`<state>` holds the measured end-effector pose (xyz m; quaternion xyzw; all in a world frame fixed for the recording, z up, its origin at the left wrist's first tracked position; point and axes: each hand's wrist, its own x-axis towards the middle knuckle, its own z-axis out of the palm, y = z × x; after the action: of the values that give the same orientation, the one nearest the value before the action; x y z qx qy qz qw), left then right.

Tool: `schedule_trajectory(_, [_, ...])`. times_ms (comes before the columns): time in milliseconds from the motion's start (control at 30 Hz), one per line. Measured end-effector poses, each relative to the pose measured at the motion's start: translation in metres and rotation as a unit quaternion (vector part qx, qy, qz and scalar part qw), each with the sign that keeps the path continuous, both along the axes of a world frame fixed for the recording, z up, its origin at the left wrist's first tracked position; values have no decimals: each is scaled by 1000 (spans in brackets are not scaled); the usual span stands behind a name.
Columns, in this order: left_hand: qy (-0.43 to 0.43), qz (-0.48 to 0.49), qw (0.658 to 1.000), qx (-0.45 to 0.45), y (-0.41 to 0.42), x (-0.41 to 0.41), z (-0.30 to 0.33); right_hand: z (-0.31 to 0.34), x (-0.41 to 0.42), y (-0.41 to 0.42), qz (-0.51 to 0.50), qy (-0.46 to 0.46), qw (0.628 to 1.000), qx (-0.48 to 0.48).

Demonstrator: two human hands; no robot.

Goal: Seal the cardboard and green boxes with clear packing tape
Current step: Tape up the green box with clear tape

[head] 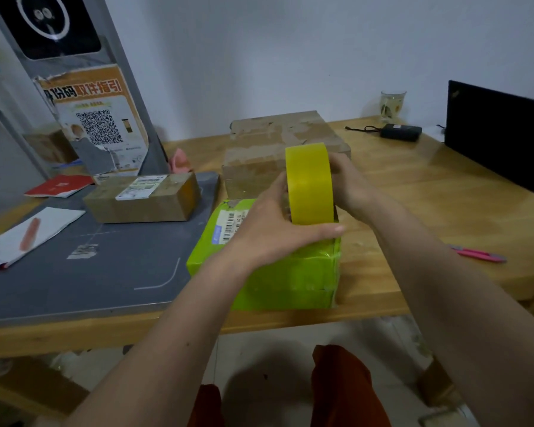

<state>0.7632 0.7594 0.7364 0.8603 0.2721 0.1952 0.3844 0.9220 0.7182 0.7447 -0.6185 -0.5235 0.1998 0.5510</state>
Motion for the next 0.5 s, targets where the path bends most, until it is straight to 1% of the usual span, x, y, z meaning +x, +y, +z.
schedule_trajectory(67, [-62, -28, 996, -61, 3, 4, 0, 3, -3, -5, 1, 12, 1000, 26])
schedule_trajectory(133, [-103, -36, 981, -161, 8, 9, -3, 9, -4, -11, 3, 67, 996, 59])
schedule_trajectory(200, [-117, -37, 968, -219, 15, 10, -6, 16, -3, -10, -2, 115, 991, 69])
schedule_trajectory(267, [-99, -52, 966, -232, 18, 11, -6, 18, -2, -8, -10, 175, 982, 75])
schedule_trajectory(333, [-96, -66, 961, -249, 19, 15, -4, 17, 3, -8, -30, 159, 985, 67])
schedule_trajectory(433, [-128, -68, 953, -266, 18, 17, -4, 13, 16, -21, -30, -17, 999, 35])
schedule_trajectory(500, [-156, -76, 941, -289, 17, 17, -5, 3, 31, -33, -48, -52, 997, -7])
